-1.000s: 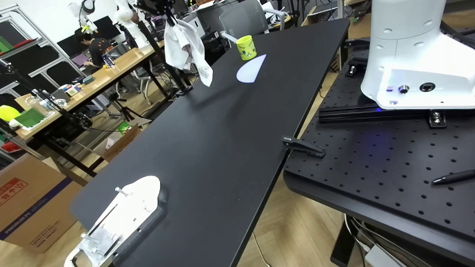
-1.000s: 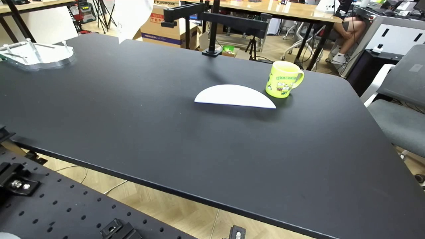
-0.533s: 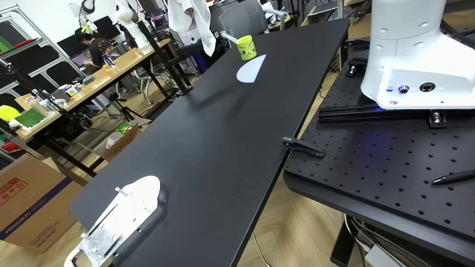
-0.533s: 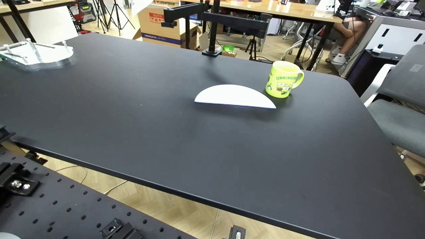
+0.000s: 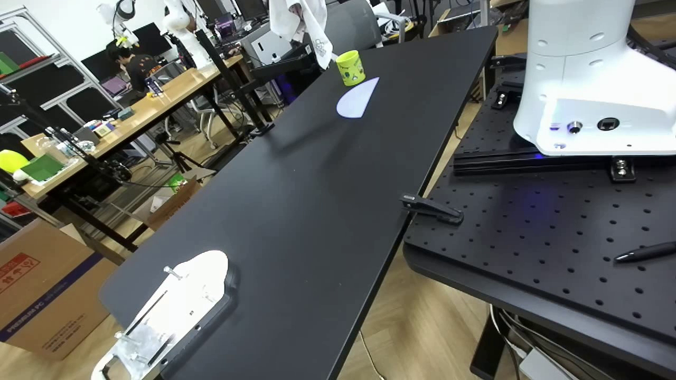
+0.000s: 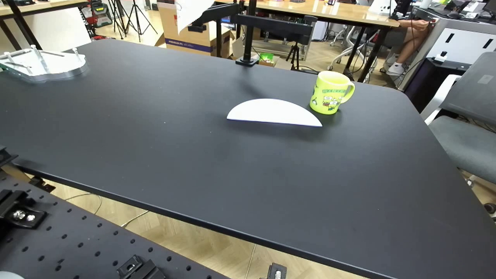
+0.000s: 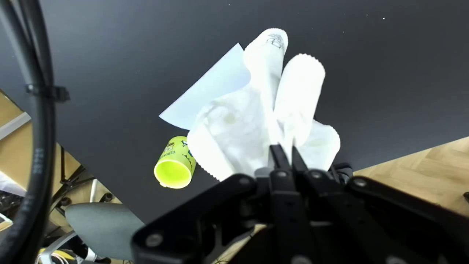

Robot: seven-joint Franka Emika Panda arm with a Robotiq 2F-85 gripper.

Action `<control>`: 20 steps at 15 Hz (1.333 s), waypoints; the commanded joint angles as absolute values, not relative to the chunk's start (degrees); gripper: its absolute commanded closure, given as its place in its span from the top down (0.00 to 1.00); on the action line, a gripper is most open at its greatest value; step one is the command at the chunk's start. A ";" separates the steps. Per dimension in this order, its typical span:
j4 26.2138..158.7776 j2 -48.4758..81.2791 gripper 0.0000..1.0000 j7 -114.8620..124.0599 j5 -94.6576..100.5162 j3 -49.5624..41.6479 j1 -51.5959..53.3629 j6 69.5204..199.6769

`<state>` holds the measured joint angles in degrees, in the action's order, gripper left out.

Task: Put the towel on the rack on the table

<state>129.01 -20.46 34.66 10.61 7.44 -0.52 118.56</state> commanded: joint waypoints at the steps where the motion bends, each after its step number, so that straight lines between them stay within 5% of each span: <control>1: 129.11 -17.58 0.01 33.71 9.36 7.18 -1.19 121.19; 20: 120.58 -1.46 0.01 25.66 9.51 8.18 5.62 125.80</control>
